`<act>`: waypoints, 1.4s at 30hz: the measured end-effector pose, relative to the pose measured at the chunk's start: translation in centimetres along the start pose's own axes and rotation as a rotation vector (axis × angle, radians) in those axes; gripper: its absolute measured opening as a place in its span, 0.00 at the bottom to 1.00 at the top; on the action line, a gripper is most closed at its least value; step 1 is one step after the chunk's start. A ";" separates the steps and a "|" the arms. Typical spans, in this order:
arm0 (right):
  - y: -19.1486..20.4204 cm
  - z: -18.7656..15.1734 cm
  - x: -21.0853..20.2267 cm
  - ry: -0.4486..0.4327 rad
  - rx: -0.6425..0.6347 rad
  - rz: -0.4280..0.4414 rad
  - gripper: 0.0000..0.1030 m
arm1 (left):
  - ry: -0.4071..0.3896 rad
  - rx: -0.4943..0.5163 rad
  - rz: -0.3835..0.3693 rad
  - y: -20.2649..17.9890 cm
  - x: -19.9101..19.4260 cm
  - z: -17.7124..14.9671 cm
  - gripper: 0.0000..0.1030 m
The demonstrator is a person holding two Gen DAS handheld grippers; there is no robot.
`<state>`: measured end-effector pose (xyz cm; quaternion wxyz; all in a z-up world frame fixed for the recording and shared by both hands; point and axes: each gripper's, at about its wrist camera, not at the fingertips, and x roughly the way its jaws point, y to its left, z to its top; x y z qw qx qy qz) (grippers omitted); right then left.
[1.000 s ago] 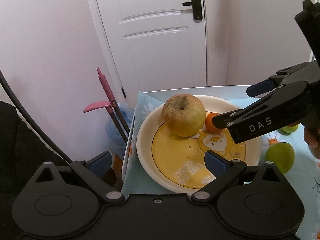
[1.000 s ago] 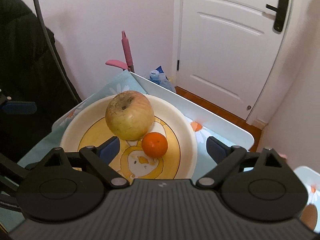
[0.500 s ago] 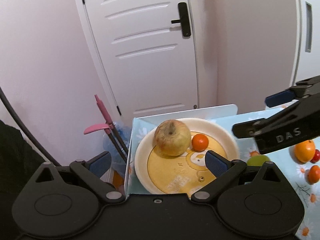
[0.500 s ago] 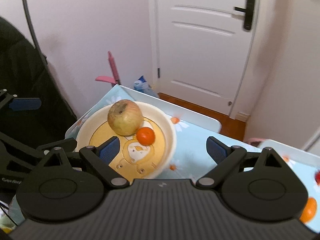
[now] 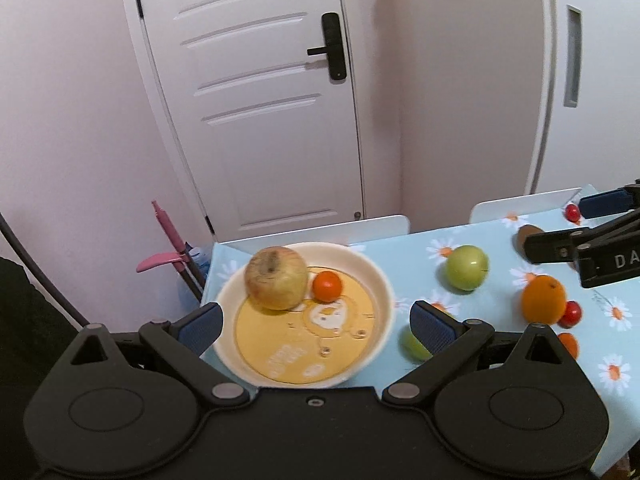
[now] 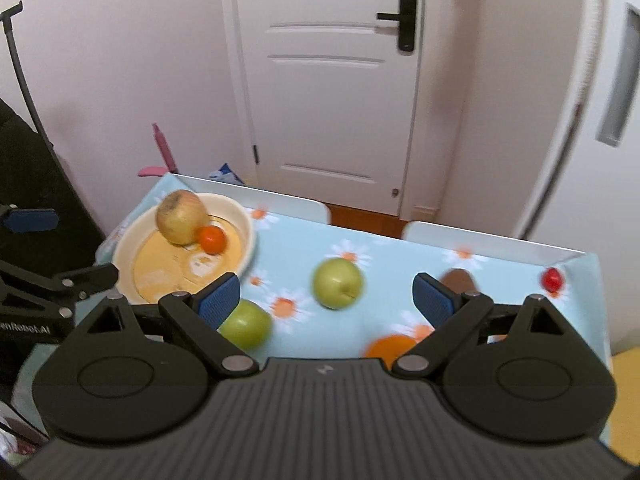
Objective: Organize fruits
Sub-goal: 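Grasp the large orange with the right tool while the left tool grasps another orange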
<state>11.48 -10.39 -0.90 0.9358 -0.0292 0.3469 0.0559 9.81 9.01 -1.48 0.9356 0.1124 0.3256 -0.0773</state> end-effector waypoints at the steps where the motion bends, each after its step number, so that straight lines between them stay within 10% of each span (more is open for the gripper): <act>1: -0.8 -0.3 -0.5 -0.001 -0.002 -0.003 1.00 | 0.000 -0.002 0.000 -0.7 -0.3 0.0 0.99; 17: -11.9 -4.0 -3.8 0.024 -0.091 0.001 1.00 | 0.033 -0.047 0.011 -12.6 -1.2 1.1 0.99; 42: -22.7 -7.5 4.6 0.103 0.009 0.063 1.00 | 0.168 -0.116 0.015 -23.4 10.5 -0.1 0.90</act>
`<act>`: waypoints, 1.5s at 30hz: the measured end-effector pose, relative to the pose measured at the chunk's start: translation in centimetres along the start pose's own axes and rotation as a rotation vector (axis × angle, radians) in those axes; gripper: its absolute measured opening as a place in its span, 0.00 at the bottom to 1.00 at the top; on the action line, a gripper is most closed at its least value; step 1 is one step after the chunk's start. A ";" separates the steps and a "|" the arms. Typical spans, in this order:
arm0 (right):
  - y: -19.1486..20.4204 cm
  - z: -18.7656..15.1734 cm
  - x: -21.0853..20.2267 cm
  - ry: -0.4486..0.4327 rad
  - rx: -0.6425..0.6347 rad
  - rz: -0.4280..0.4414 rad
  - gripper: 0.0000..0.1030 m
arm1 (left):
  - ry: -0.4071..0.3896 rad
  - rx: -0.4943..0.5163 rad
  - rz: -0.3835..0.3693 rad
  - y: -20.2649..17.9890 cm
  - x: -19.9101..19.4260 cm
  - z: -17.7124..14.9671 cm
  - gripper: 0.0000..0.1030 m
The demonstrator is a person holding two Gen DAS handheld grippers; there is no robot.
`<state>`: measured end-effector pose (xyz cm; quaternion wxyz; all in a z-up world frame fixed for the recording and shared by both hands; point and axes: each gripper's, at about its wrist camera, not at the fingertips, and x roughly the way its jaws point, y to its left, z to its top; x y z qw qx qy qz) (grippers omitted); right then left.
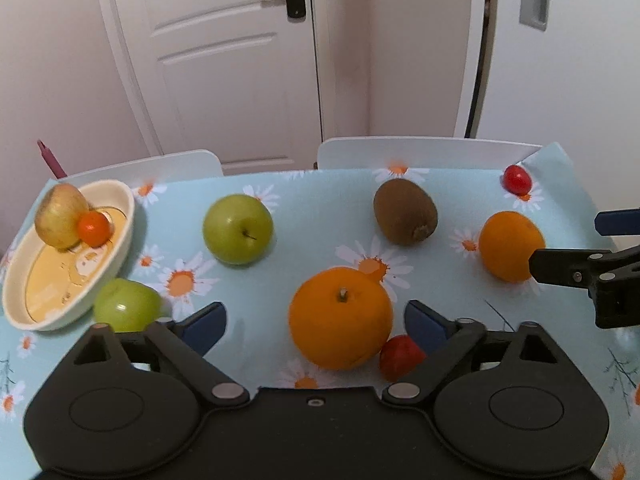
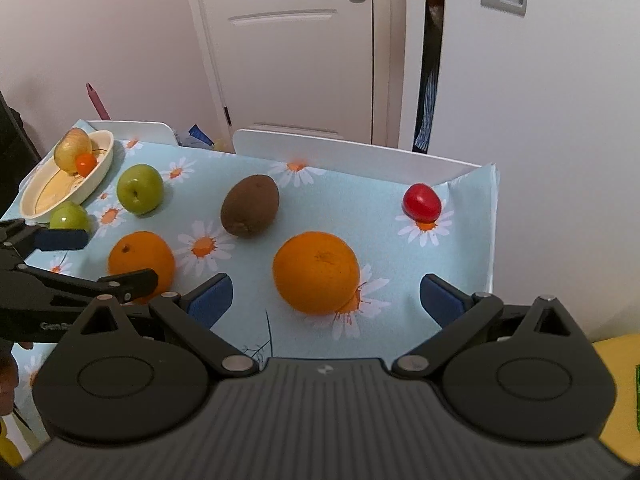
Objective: Organize fruits
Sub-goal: 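Grasp the large orange with the right tool while the left tool grasps another orange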
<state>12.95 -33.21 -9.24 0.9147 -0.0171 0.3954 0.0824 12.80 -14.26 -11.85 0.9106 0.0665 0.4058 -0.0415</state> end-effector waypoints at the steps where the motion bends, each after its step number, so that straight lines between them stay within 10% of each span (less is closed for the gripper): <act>1: 0.0 0.0 0.3 0.002 0.000 0.002 1.00 | 0.009 -0.005 -0.003 -0.1 0.4 0.0 0.89; 10: -0.1 -0.1 2.5 0.023 0.013 0.017 1.00 | 0.047 -0.032 -0.050 -0.4 1.9 0.0 0.65; 45: 2.3 1.8 2.6 0.024 -0.036 -0.013 0.72 | -0.016 -0.050 -0.004 2.1 -1.6 0.3 0.64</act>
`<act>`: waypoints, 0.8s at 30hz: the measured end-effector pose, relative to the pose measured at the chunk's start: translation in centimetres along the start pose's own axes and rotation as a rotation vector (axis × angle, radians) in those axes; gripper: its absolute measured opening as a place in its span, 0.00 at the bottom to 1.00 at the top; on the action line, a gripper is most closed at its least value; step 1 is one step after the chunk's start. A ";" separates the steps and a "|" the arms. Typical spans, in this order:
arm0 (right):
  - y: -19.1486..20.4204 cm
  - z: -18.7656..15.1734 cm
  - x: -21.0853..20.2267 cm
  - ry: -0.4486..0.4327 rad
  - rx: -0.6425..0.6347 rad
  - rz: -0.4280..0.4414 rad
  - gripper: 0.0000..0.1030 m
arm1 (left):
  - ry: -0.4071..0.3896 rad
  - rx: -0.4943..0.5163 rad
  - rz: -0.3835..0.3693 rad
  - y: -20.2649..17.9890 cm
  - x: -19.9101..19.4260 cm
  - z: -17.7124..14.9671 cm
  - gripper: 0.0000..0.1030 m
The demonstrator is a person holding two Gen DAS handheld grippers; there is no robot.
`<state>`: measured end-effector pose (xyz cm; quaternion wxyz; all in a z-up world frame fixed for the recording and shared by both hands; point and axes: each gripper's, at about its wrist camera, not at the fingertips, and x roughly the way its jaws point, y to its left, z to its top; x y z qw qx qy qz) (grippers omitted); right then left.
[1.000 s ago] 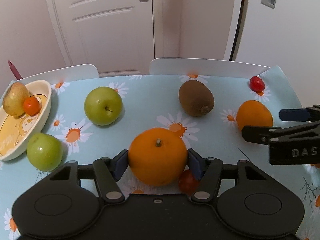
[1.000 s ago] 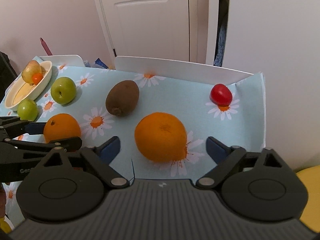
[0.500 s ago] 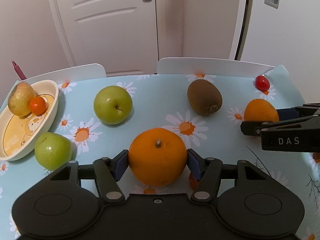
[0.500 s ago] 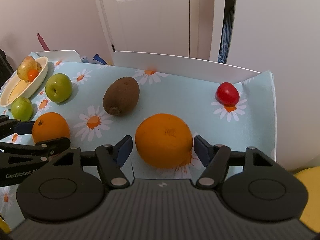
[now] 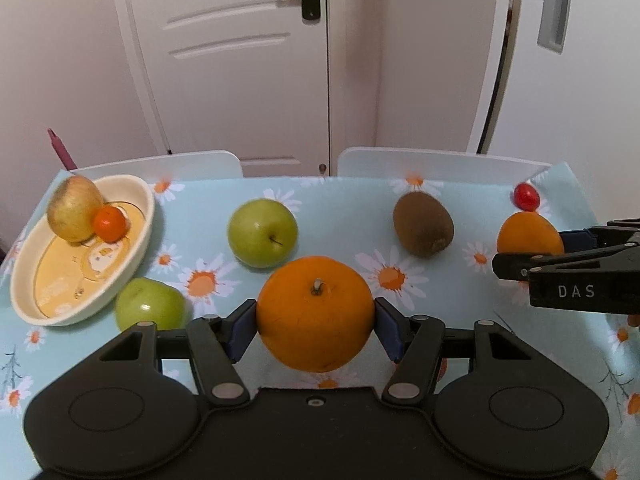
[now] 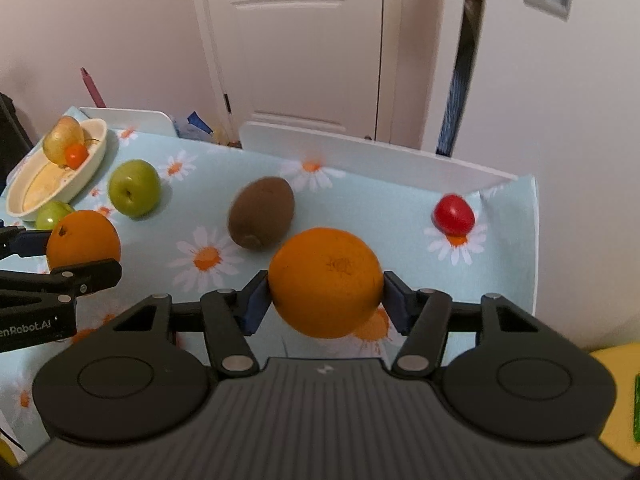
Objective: Organize fruits
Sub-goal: 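Grasp the large orange with the right tool while the left tool grasps another orange, then carry both oranges over the cream bowl and lower them in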
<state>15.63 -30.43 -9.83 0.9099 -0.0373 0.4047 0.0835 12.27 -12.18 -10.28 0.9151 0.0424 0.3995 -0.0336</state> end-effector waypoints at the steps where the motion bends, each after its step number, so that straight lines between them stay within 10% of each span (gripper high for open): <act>1: 0.3 0.2 -0.4 -0.009 -0.002 0.002 0.72 | -0.007 -0.004 0.000 0.2 -0.4 0.1 0.64; 24: 12.3 6.7 -7.3 -0.103 -0.040 0.015 0.72 | -0.127 -0.028 0.041 10.8 -8.3 2.2 0.64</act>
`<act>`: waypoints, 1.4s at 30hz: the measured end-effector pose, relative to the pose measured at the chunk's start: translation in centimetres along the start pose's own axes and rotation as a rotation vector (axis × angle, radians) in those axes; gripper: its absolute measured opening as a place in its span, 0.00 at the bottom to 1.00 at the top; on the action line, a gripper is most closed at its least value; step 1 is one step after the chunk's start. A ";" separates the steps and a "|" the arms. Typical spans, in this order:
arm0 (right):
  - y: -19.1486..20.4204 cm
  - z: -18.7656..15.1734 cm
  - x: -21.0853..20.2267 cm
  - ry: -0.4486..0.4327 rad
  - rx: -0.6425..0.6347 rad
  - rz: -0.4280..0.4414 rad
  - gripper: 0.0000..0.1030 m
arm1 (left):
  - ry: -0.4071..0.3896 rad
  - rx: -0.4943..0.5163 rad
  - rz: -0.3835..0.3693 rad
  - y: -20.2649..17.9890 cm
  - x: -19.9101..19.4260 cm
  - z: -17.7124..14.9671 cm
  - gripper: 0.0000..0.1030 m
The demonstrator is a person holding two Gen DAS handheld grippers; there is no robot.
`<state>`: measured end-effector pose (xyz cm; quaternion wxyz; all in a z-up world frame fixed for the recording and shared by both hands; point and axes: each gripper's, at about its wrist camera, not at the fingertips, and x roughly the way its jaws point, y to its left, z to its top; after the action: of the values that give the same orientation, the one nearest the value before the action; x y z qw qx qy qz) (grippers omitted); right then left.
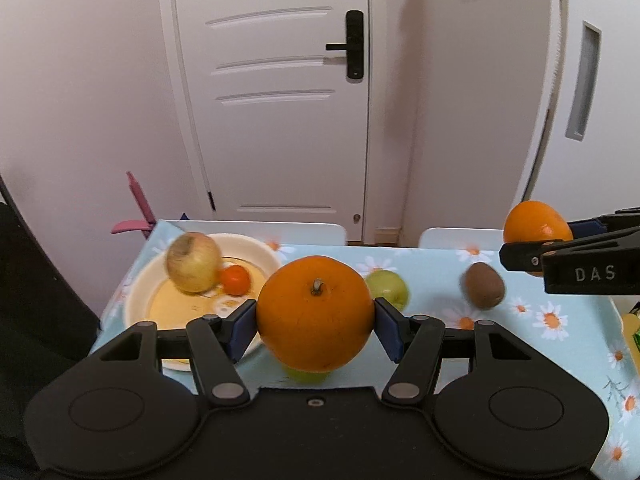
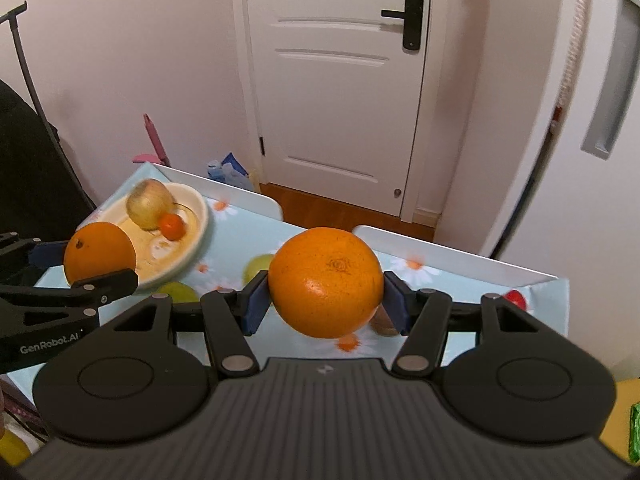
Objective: Organize fruits
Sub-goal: 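Carry both oranges over the cream bowl and lower them in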
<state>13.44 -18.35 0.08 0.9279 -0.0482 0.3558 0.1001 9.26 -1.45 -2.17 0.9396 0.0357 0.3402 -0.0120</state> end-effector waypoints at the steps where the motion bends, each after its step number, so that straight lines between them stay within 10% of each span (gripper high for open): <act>1: 0.7 0.2 0.0 0.001 0.004 0.001 0.72 | 0.001 0.002 0.000 0.7 -0.1 0.0 0.64; 21: 13.1 2.4 6.1 0.059 0.079 -0.005 0.72 | 0.053 0.101 -0.024 13.7 5.7 0.2 0.64; 42: 17.0 2.4 12.8 0.107 0.127 -0.035 0.72 | 0.114 0.246 -0.067 16.4 14.0 -1.7 0.64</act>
<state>20.62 0.54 -7.04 0.9104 -0.0005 0.4096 0.0584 19.66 15.01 -11.47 0.9064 0.1398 0.3899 -0.0831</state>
